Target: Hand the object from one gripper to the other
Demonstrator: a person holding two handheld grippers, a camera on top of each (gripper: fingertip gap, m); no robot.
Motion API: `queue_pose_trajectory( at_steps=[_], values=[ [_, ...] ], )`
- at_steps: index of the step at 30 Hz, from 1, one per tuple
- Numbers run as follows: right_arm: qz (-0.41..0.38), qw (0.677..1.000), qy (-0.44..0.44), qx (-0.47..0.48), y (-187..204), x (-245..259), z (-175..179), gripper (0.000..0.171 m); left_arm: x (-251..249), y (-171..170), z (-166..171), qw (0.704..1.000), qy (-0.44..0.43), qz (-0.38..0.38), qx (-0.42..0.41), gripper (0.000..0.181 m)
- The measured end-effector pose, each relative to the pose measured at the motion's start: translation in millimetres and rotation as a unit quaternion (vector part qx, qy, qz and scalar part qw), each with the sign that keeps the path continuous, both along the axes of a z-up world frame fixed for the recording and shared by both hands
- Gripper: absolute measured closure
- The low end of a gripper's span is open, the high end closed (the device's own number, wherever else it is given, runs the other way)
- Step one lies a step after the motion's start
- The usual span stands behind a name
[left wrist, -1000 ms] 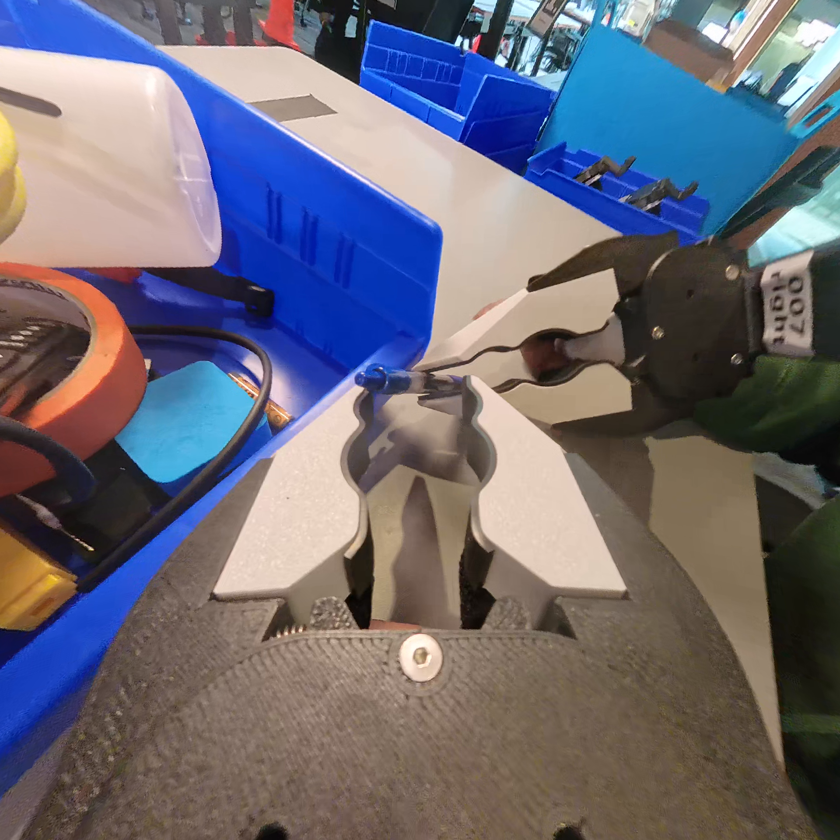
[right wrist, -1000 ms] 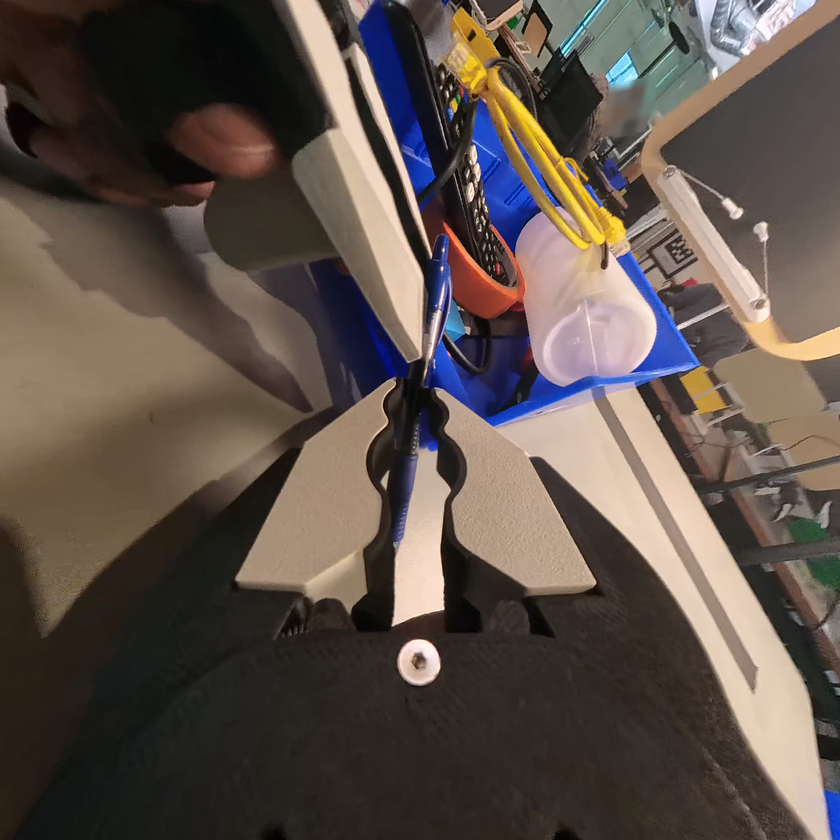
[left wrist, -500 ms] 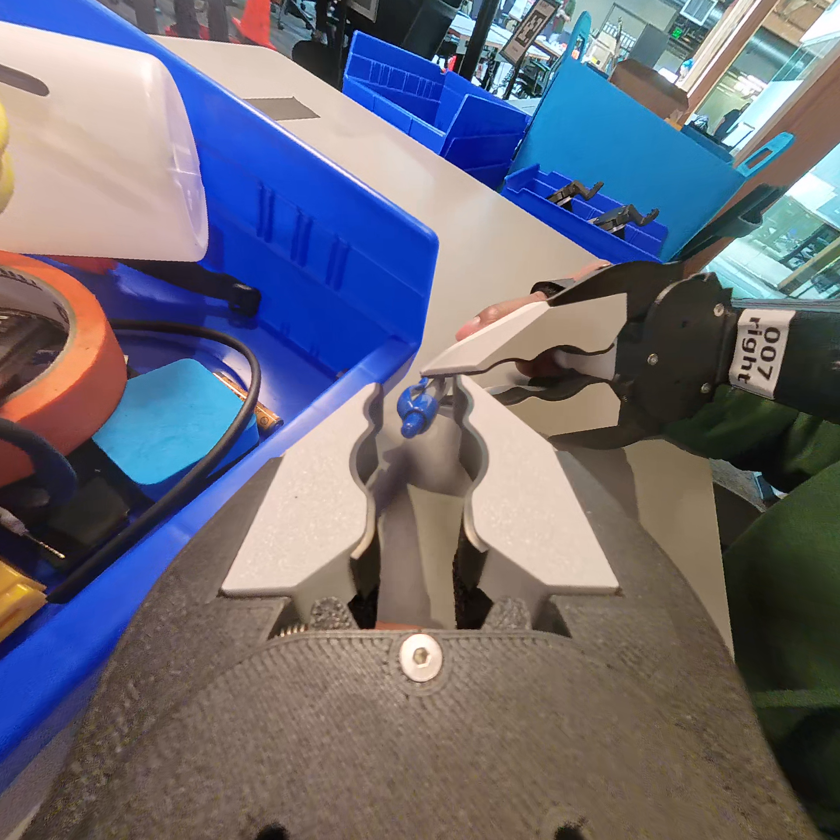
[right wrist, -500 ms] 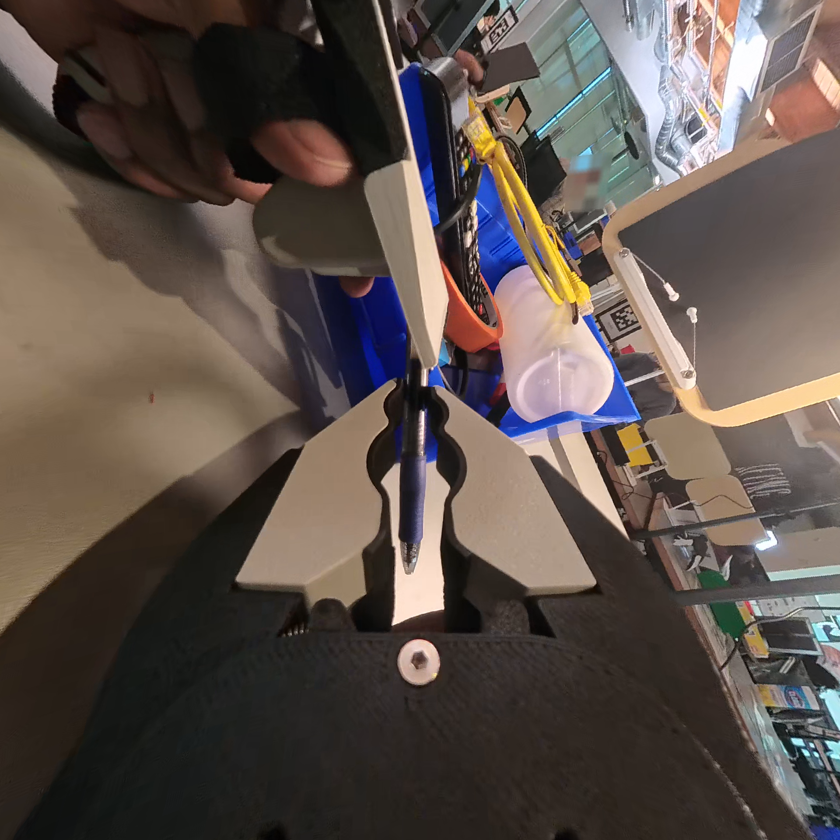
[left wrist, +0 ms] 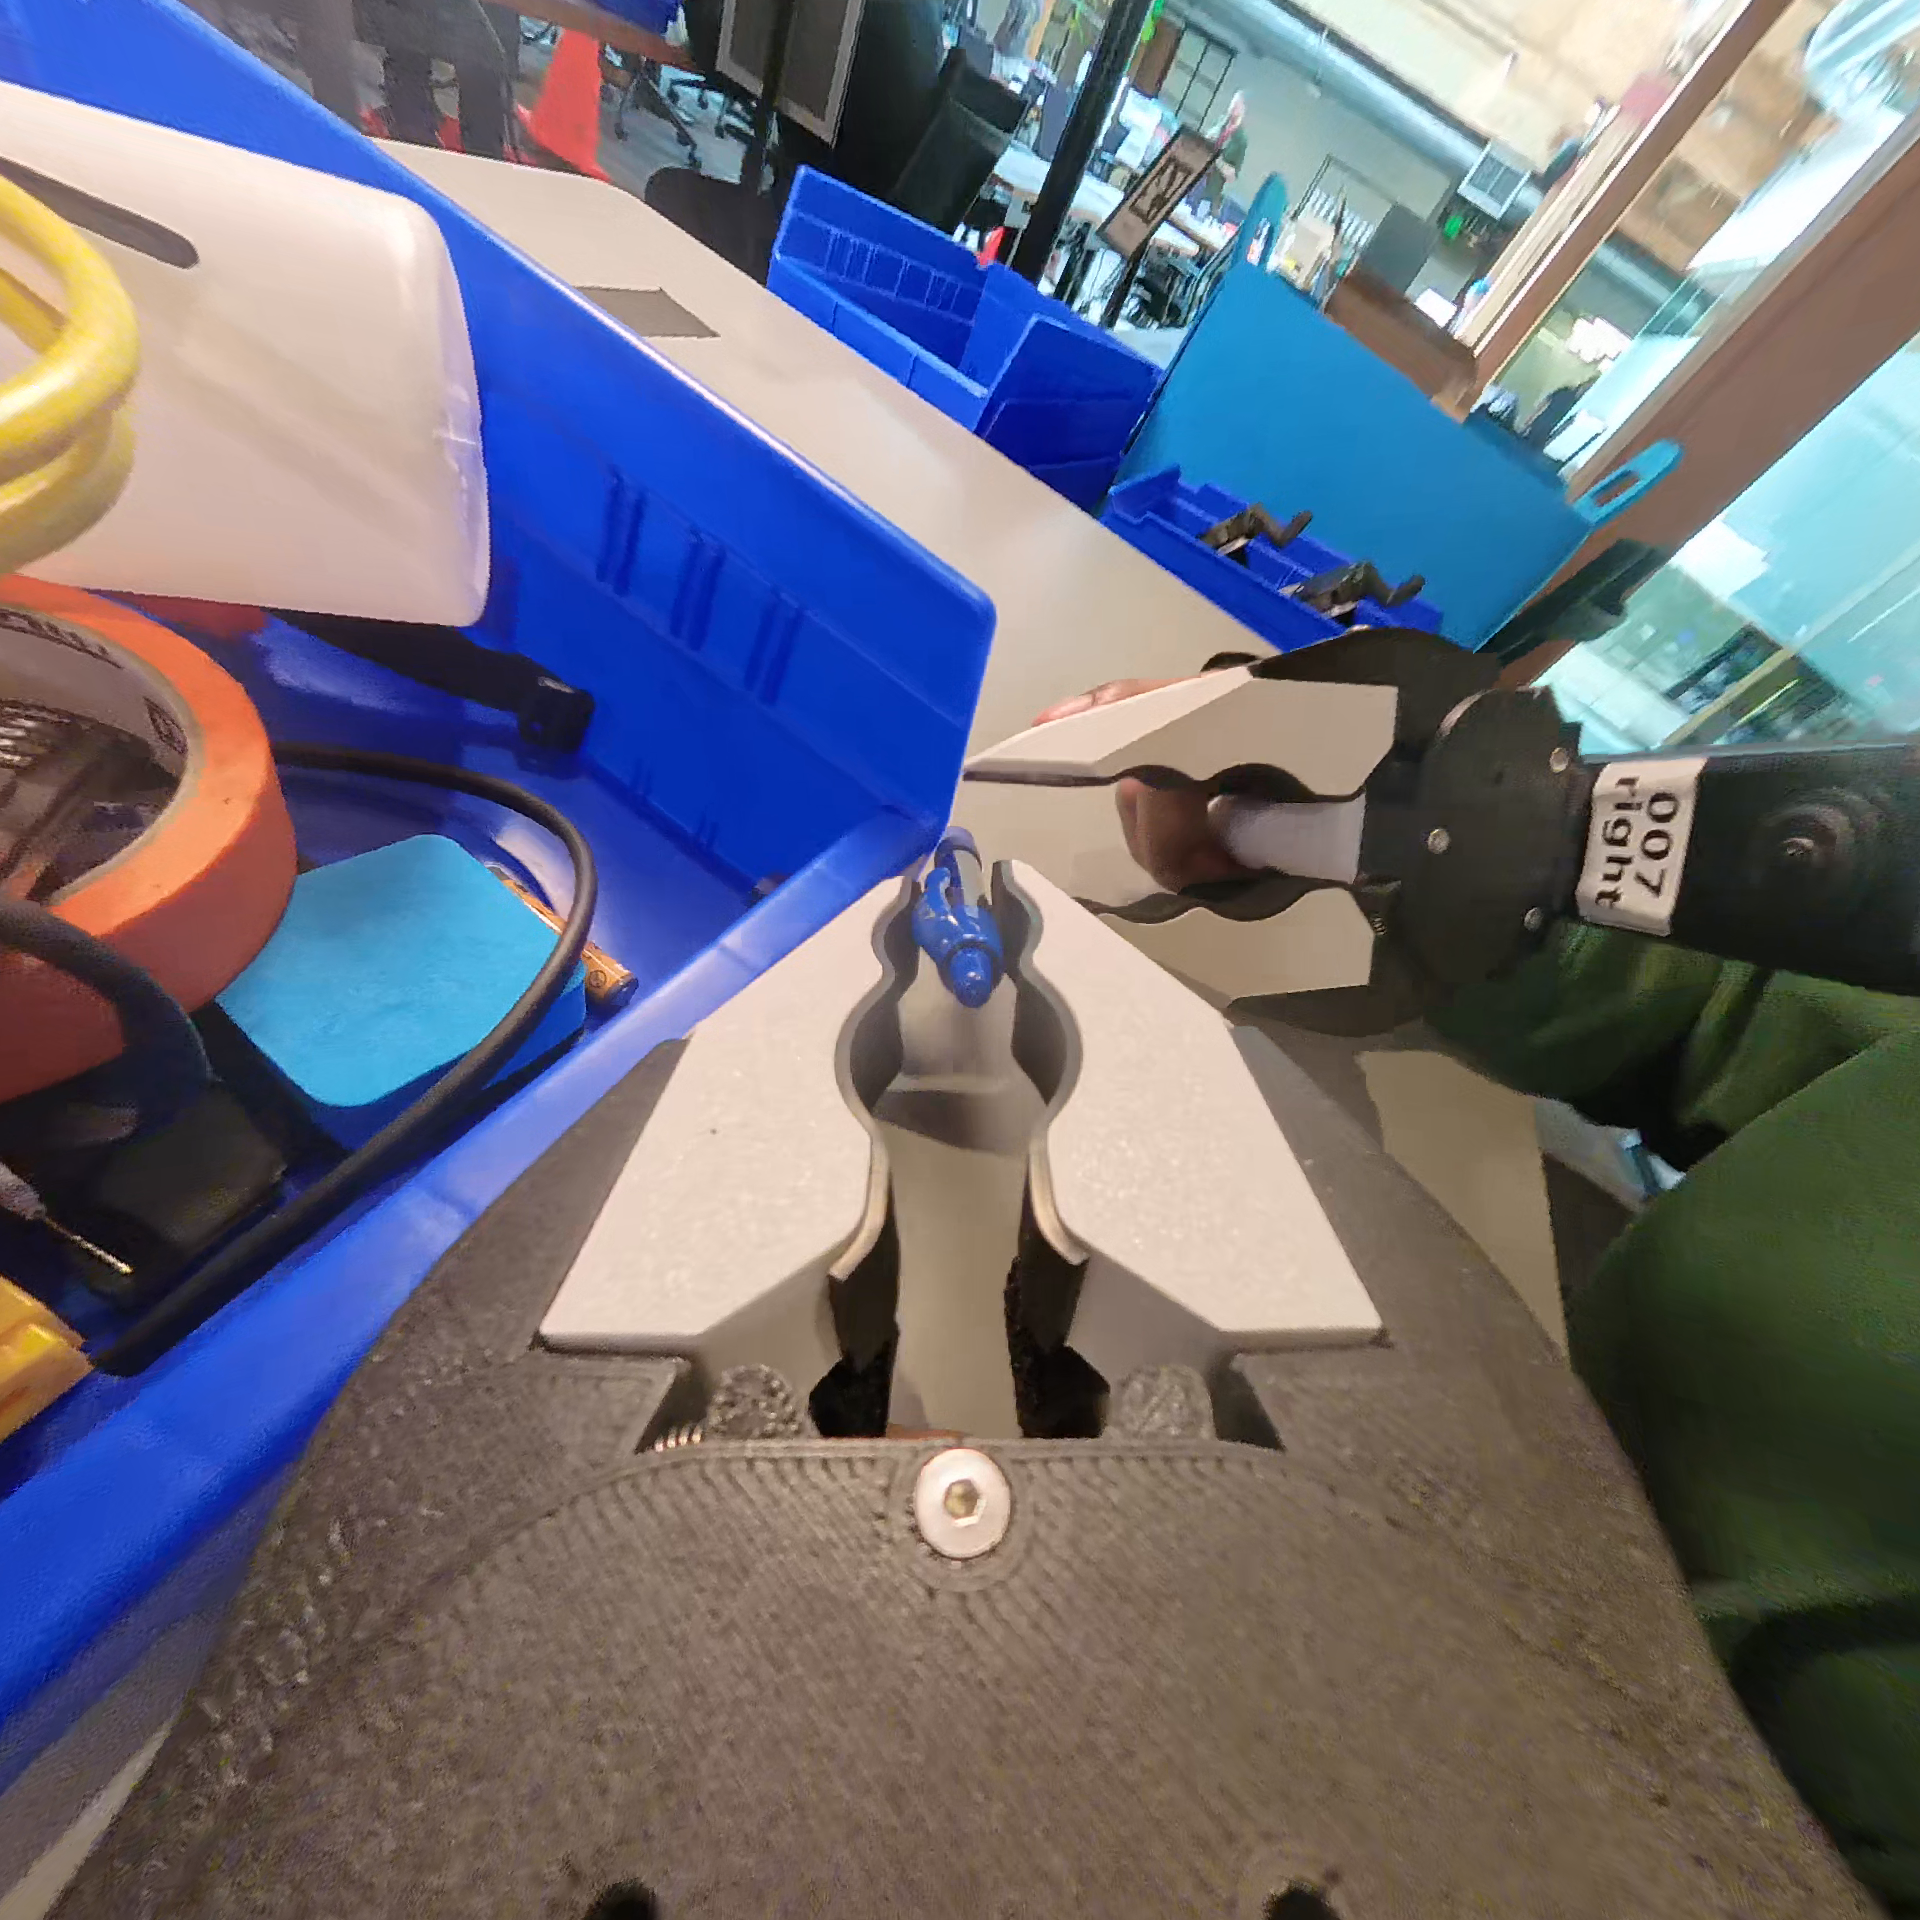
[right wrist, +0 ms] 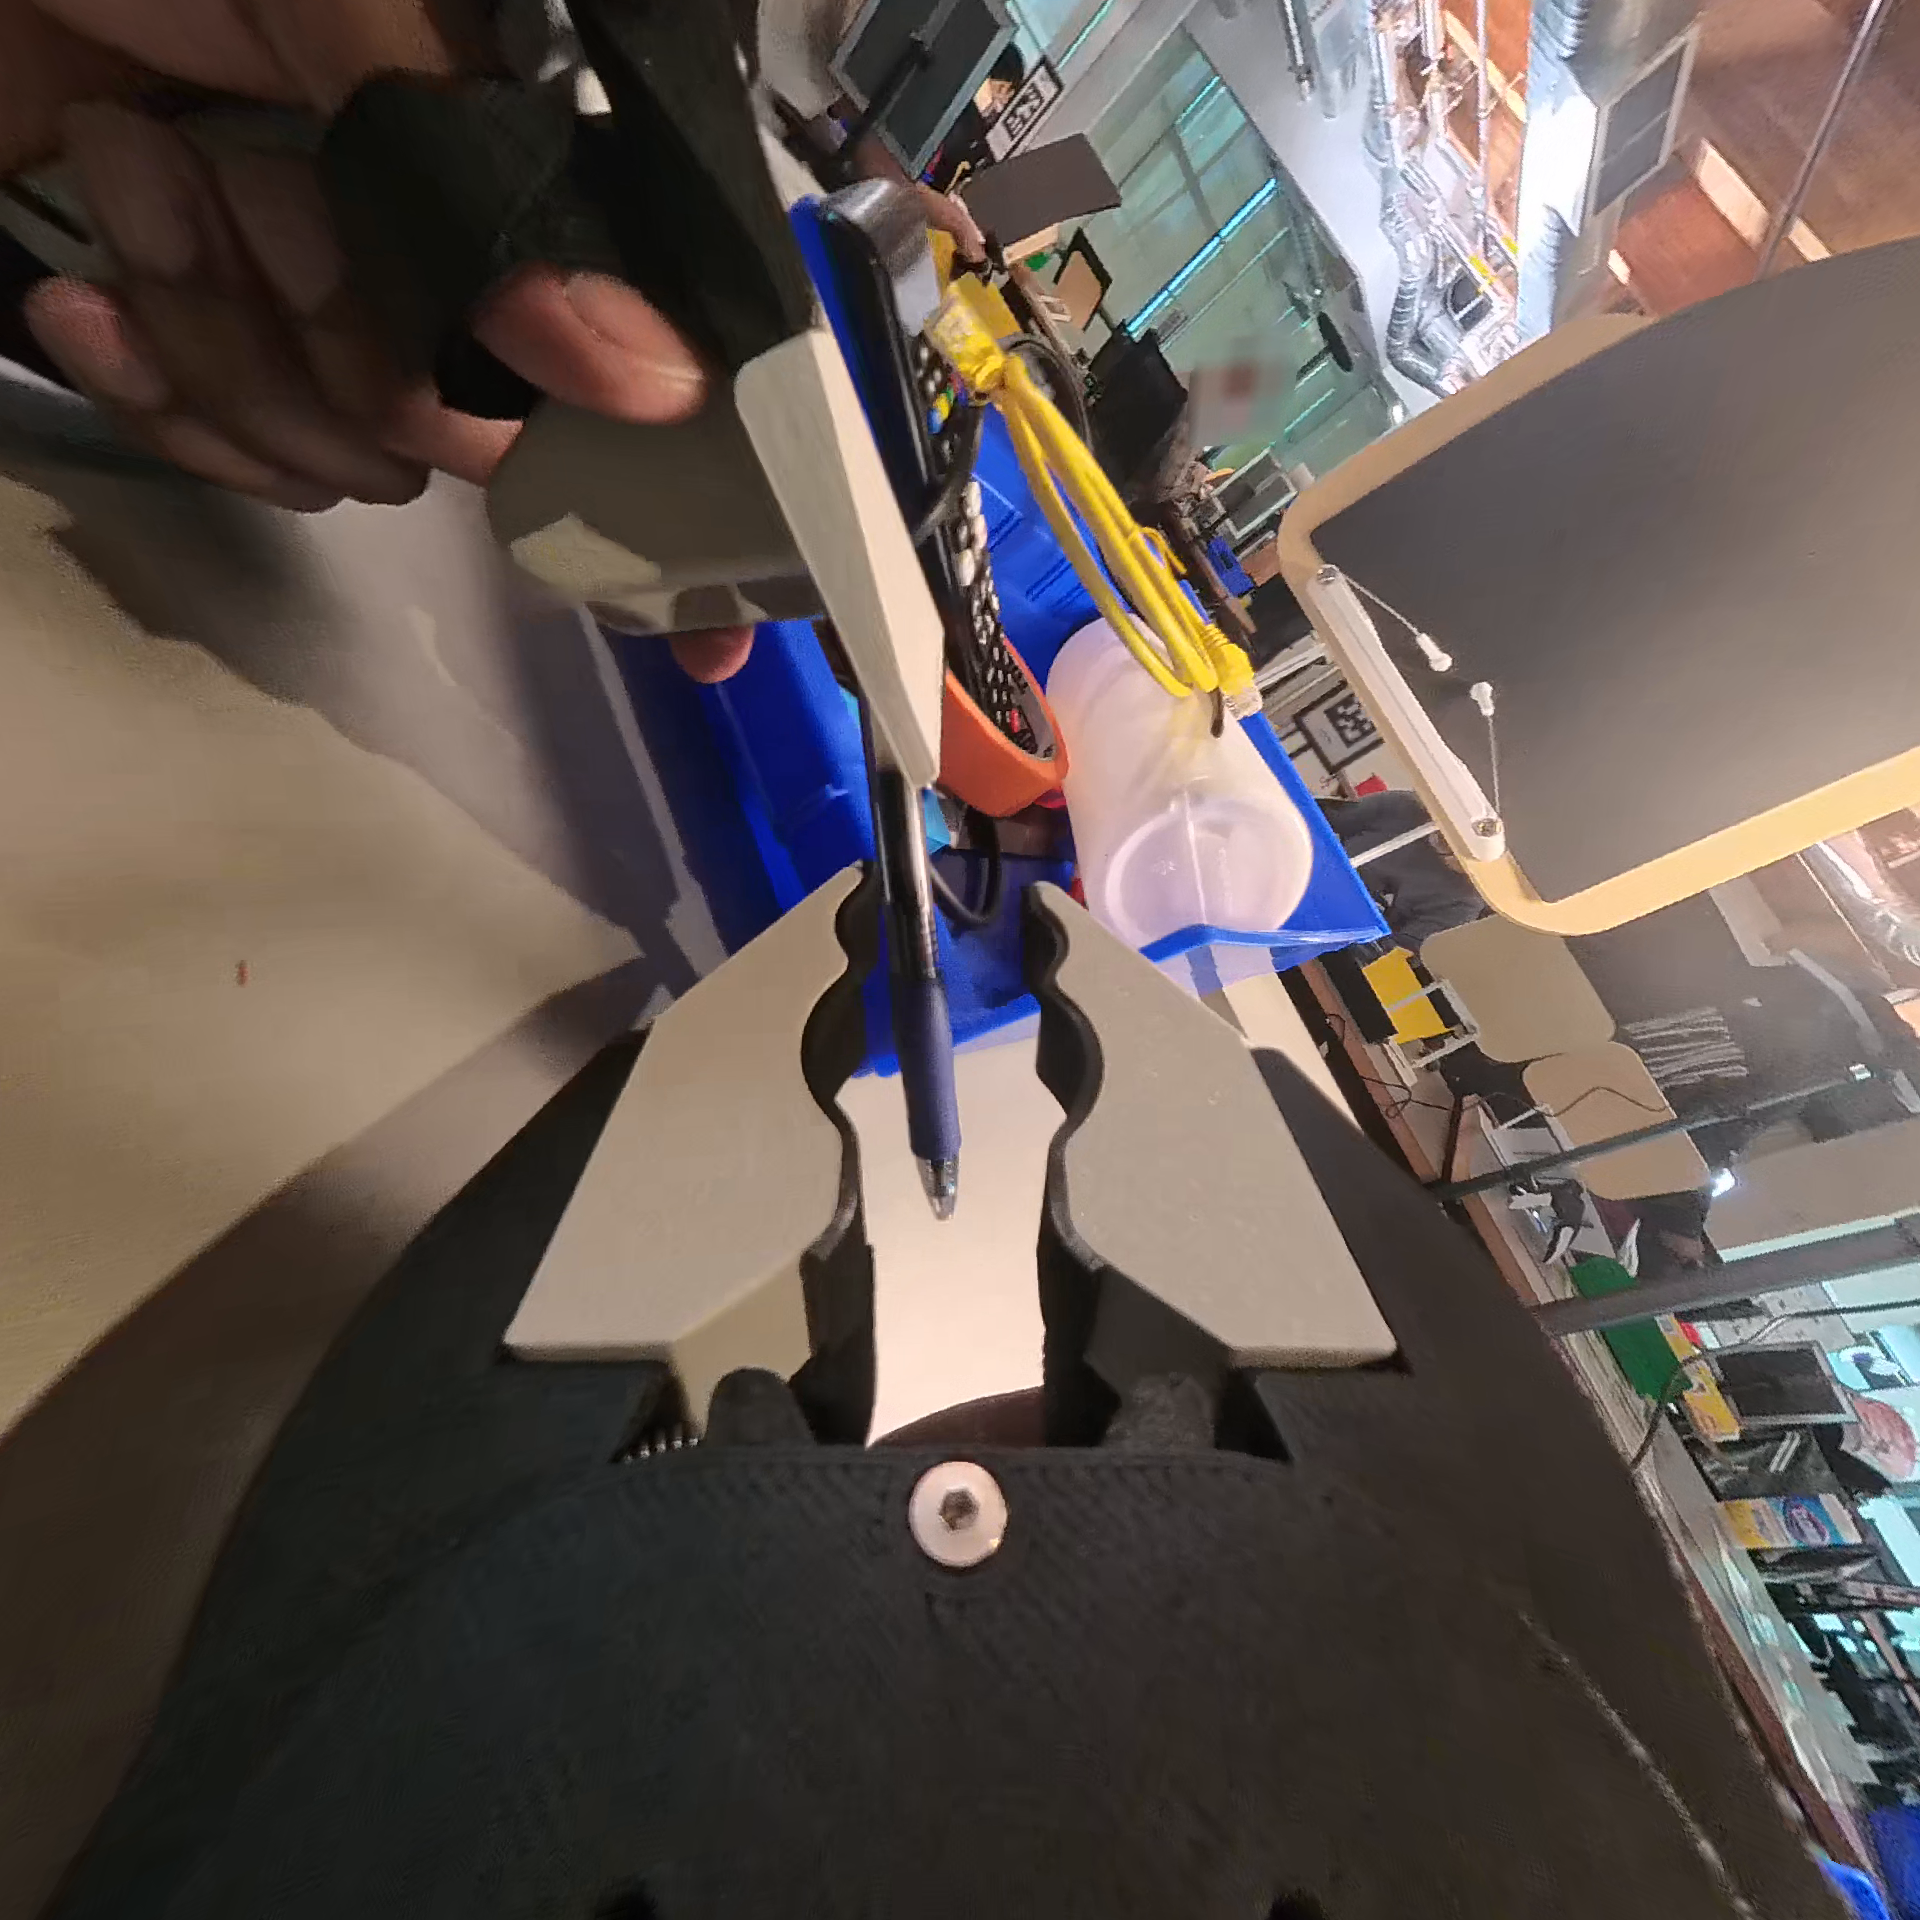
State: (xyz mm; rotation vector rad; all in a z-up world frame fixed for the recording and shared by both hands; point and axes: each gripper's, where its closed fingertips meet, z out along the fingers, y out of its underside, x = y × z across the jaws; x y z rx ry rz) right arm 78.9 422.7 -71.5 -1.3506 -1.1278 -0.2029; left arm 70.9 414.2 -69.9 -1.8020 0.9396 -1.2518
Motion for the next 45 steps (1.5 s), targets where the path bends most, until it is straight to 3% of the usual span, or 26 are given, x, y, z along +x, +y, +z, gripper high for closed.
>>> queue_pose_trajectory(
  at_steps=[11, 20, 28, 34, 39, 42, 45],
  values=[
    [-0.034, 0.999, -0.019, 0.022, 10, 17, 5, 0.147, -9, 5, 19, 0.994, -0.075, -0.014, -0.079, 0.167],
    [-0.029, 0.999, -0.022, 0.003, 10, 16, 0, 0.159, -8, 3, 23, 0.994, -0.08, -0.021, -0.067, 0.165],
    [-0.022, 1.0, -0.013, -0.012, 8, 14, -1, 0.159, -6, 10, 20, 0.998, -0.021, 0.016, 0.061, 0.142],
    [-0.017, 0.999, -0.002, -0.027, 8, 13, -3, 0.159, -6, 11, 25, 0.976, 0.033, 0.041, 0.212, 0.137],
    [-0.01, 0.999, -0.005, -0.048, 7, 10, -11, 0.16, -16, 21, 50, 0.966, -0.011, 0.085, 0.244, 0.128],
    [-0.004, 0.998, 0.0, -0.063, 6, 8, -15, 0.16, -20, 19, 58, 0.962, -0.02, 0.074, 0.263, 0.128],
    [0.0, 0.997, 0.02, -0.081, 6, 8, -15, 0.16, -16, 9, 49, 0.947, 0.025, 0.032, 0.318, 0.129]
  ],
)
